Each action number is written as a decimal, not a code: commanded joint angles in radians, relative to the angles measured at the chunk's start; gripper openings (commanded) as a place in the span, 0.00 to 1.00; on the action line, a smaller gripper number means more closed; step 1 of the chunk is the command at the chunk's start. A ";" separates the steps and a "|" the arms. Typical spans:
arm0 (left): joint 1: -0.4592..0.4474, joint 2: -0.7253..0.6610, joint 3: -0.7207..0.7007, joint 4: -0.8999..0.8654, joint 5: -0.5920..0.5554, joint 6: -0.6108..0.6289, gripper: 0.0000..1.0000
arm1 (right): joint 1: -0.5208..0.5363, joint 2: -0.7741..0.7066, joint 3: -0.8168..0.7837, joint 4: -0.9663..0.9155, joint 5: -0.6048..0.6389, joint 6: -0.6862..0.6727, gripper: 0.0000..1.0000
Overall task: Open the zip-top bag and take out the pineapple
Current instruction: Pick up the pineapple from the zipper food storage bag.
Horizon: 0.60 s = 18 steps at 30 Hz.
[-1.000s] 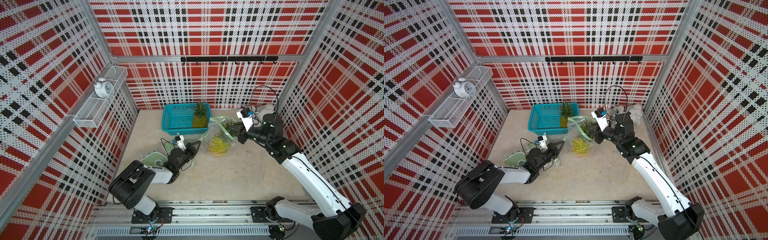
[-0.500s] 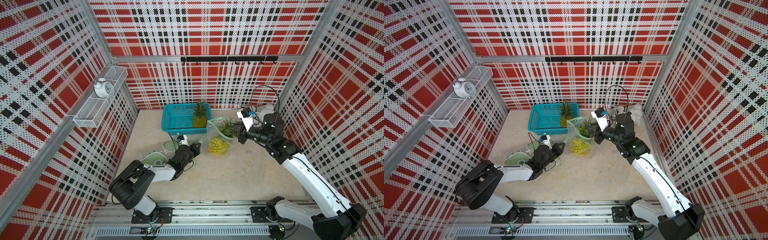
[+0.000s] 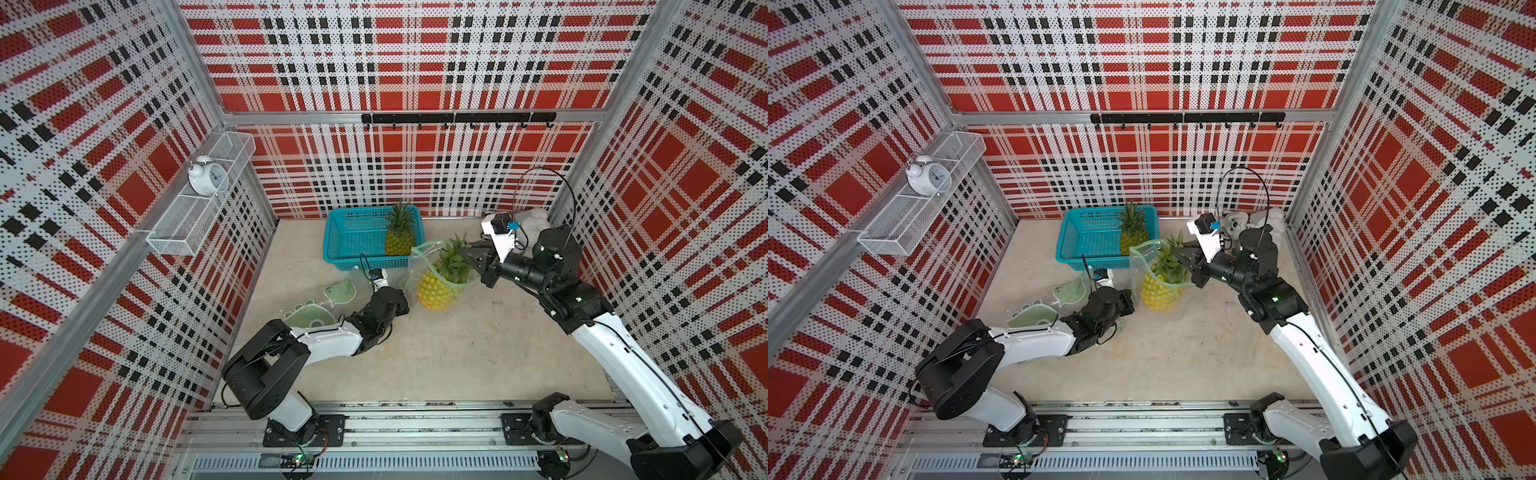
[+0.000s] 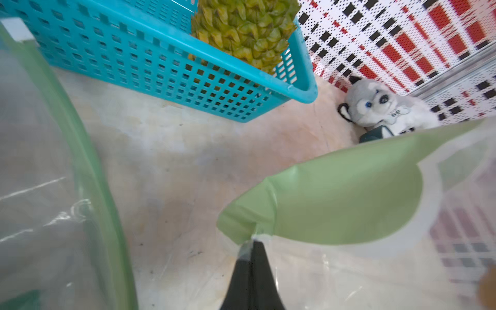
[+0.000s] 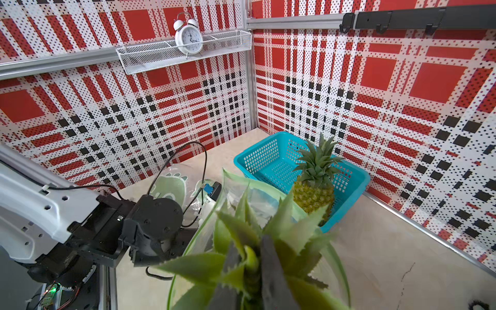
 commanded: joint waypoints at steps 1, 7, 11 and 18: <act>-0.026 0.026 0.053 -0.107 -0.096 0.086 0.00 | -0.006 -0.062 0.081 0.112 -0.003 0.001 0.00; -0.043 0.055 0.094 -0.169 -0.140 0.134 0.00 | -0.006 -0.086 0.108 0.096 0.029 -0.013 0.00; -0.051 0.059 0.096 -0.178 -0.153 0.161 0.00 | -0.006 -0.102 0.135 0.076 0.077 -0.030 0.00; -0.070 0.079 0.126 -0.227 -0.188 0.207 0.00 | -0.005 -0.119 0.189 0.065 0.113 -0.042 0.00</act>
